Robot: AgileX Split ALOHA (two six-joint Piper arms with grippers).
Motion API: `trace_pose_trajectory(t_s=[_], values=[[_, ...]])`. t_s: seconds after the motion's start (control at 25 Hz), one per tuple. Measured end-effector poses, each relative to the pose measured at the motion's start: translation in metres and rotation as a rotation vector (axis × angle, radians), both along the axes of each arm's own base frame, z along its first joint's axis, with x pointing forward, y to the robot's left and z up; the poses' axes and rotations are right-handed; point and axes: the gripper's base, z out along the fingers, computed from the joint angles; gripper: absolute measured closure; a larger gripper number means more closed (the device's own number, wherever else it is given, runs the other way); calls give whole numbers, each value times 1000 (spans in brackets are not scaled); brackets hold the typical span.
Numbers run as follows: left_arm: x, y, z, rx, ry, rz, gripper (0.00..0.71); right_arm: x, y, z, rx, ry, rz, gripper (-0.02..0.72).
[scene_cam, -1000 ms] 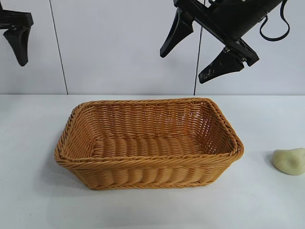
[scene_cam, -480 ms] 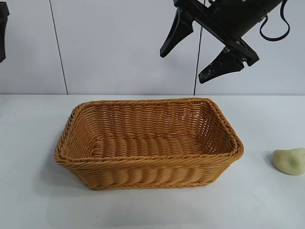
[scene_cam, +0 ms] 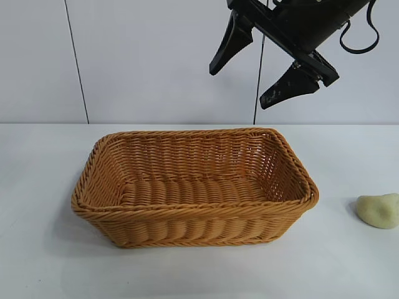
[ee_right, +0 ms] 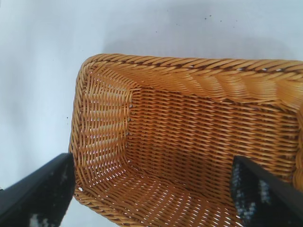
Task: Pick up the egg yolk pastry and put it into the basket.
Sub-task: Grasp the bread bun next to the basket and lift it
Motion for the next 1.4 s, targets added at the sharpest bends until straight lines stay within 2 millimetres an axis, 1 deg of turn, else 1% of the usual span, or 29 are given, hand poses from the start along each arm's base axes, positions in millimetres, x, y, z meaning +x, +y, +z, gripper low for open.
trace_pose_trajectory(t_s=[0.08,0.24,0.36,0.52,0.92,1.08,1.16,1.28,1.4], values=[[-25,1,-10,-3,-45,0,41,0,0,0,0,0,0,66],[-62,3,-23,-10,-189,-1,41,0,0,0,0,0,0,66],[-84,4,-26,-16,-297,-1,41,0,0,0,0,1,-1,66],[-107,5,-18,-24,-464,-1,41,0,0,0,0,1,0,66],[-150,7,-9,-55,-752,-4,41,-1,0,0,-1,6,4,66],[-166,7,-9,-60,-854,-5,41,-2,-2,-1,-42,13,26,66],[-167,7,-9,-61,-863,-5,41,0,-4,3,-78,6,31,66],[-168,7,-9,-61,-866,-5,41,5,-10,15,-155,-19,25,66],[-168,7,-9,-61,-866,-5,41,8,-20,23,-288,-37,11,66]])
